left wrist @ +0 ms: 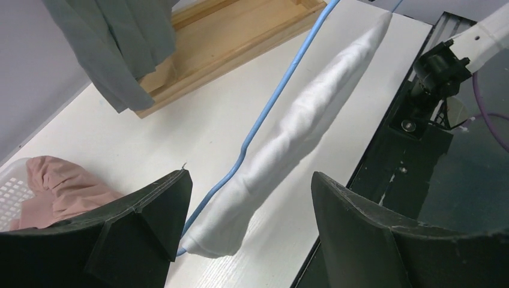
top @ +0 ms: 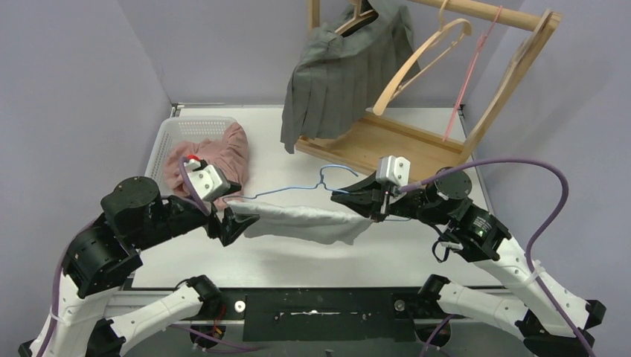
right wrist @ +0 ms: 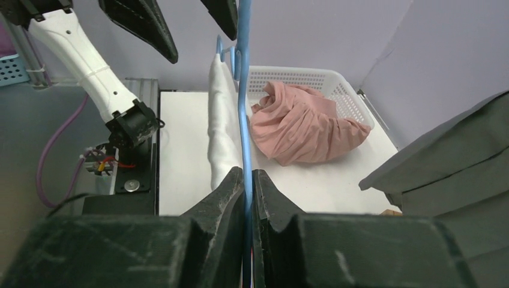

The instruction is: Place the skirt on the hanger

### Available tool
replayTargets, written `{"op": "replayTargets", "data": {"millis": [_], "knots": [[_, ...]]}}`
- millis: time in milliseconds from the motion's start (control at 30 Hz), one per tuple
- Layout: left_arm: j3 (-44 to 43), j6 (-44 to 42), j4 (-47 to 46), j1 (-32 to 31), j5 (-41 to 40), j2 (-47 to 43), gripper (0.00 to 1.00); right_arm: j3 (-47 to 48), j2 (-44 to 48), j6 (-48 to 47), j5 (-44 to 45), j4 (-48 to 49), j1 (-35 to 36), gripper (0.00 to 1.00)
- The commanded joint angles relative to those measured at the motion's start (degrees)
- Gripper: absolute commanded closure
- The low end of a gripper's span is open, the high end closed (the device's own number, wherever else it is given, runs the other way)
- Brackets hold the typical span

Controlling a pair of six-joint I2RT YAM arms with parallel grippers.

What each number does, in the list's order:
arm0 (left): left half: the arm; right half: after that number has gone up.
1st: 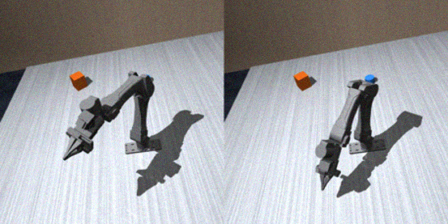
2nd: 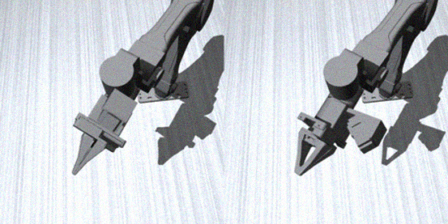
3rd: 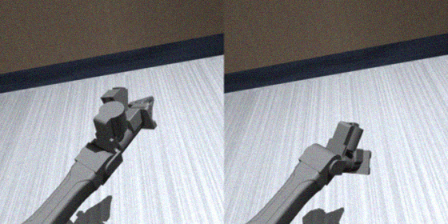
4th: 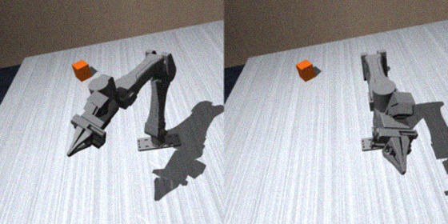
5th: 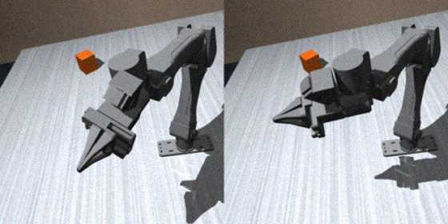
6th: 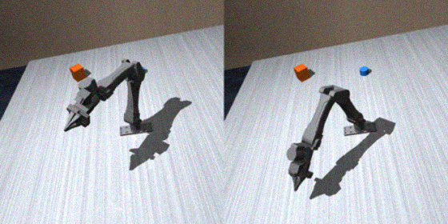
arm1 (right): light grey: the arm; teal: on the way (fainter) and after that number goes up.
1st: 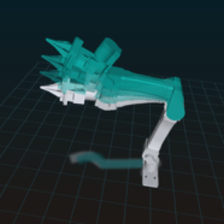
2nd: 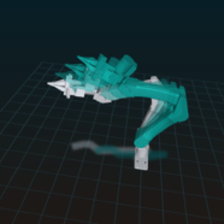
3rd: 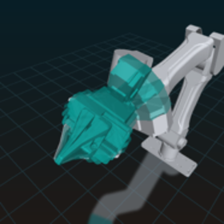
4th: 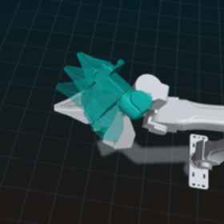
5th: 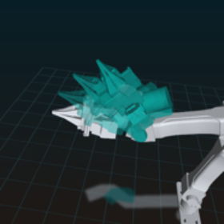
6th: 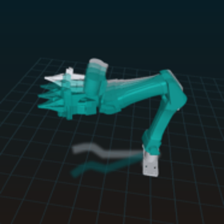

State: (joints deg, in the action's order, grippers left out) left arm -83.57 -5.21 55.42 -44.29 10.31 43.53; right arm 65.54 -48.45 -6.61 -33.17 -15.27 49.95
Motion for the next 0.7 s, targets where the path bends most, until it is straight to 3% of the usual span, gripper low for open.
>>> {"op": "replayTargets", "data": {"millis": [0, 167, 267, 367, 567, 667], "knots": [[-1.4, -2.5, -2.2, -0.3, 4.7, 0.5, 0.27, 1.9, 1.5, -1.8, -5.3, 1.6, 0.0, 1.00], [-1.8, -2.5, -1.7, -0.3, 7.0, 2.3, 0.29, 3.3, 1.3, -3.1, -7.4, -1.5, 0.1, 1.00], [-3.3, -2.5, -1.0, -0.3, 8.4, 2.8, 0.35, 3.1, 1.5, -3.1, -7.1, -1.6, 0.1, 1.00], [-3.1, -1.5, -0.4, -0.3, 14.0, 3.8, 0.41, 2.4, 2.2, -2.5, -7.4, 0.0, 0.1, 1.00], [-0.2, 1.7, -2.5, -0.3, 22.2, 5.0, 0.43, 1.8, 3.5, -2.0, -8.8, 2.2, 0.0, 1.00], [1.6, 3.2, -5.2, -0.3, 23.7, 4.6, 0.52, 2.0, 3.7, -2.0, -9.3, 2.4, 0.1, 1.00]]}}
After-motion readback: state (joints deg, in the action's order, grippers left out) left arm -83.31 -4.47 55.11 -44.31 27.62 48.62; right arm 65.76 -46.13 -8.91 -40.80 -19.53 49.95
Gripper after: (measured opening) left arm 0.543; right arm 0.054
